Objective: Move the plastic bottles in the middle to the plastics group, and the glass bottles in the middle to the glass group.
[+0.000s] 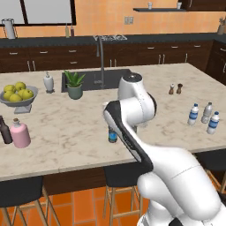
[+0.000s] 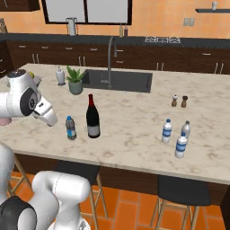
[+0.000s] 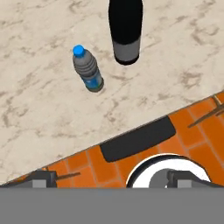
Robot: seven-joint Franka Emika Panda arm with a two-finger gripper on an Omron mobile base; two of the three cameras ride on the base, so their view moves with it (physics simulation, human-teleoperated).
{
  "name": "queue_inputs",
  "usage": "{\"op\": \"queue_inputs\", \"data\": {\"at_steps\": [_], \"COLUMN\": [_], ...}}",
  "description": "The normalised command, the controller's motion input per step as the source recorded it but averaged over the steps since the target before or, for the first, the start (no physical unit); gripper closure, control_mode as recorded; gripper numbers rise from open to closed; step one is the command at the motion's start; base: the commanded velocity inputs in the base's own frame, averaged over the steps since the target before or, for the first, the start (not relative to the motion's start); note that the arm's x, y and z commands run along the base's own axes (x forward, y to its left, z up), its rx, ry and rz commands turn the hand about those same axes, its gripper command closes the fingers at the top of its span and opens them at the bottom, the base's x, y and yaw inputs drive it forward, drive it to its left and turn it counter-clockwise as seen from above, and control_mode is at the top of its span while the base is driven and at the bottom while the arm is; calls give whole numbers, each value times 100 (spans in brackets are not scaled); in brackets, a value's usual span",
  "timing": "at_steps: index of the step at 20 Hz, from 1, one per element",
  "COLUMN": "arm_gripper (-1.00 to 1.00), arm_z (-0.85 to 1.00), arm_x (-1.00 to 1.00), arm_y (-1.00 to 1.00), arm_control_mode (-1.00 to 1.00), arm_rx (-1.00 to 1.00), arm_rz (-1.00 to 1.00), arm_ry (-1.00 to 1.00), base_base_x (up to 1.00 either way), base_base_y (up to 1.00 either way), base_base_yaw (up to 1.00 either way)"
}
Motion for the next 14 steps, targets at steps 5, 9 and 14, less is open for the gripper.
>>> {"op": "queue_inputs", "data": {"at_steps": [5, 9, 14], "arm_gripper": [-100, -100, -100], "arm_z": [-52, -21, 1], "arm_x": [43, 42, 55], "arm_y": [5, 21, 3], "arm_control_mode": [-100, -100, -100], "arm_rx": [1, -8, -11], "arm_rz": [4, 8, 18], "arm_ry": [-22, -5, 4], "base_base_x": [0, 0, 0], "base_base_y": [0, 0, 0], "base_base_yaw": [0, 0, 0]}}
